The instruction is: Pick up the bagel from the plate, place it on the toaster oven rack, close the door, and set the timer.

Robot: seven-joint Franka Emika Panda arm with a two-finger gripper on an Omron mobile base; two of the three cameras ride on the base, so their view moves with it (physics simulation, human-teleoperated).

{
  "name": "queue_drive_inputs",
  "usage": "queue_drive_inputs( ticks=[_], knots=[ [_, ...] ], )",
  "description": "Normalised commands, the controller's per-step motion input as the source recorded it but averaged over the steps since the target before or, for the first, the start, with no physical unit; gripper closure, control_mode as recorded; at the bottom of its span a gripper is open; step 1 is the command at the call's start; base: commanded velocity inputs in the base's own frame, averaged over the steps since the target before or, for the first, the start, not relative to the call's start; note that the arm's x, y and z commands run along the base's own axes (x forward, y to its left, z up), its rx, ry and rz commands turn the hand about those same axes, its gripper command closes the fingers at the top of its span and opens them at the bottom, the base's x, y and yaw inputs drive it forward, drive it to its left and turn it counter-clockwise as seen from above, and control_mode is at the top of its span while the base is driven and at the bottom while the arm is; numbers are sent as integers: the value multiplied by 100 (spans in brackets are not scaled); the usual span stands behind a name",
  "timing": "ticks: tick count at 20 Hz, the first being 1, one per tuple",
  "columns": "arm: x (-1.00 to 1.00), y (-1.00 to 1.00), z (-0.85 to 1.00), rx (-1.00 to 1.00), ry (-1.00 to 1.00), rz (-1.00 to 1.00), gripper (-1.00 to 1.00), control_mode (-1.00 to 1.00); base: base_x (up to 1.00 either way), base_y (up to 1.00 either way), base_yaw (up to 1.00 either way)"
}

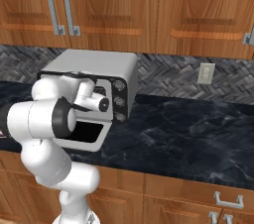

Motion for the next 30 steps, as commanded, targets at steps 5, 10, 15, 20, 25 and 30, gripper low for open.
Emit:
queue_drive_inputs(
  ticks=[5, 10, 15, 20, 25, 30],
  knots=[
    [20, 4, -18, 0, 0, -3, -100, -100, 0, 0, 0],
    [18, 0, -20, 0, 0, -3, -100, -100, 0, 0, 0],
    [18, 1, -18, 0, 0, -3, -100, -100, 0, 0, 0],
    [16, 3, -20, 0, 0, -3, 100, -100, 0, 0, 0],
    [3, 0, -15, 0, 0, -1, 100, -100, 0, 0, 0],
    [-1, 0, -14, 0, 0, 0, 100, -100, 0, 0, 0]
  ],
)
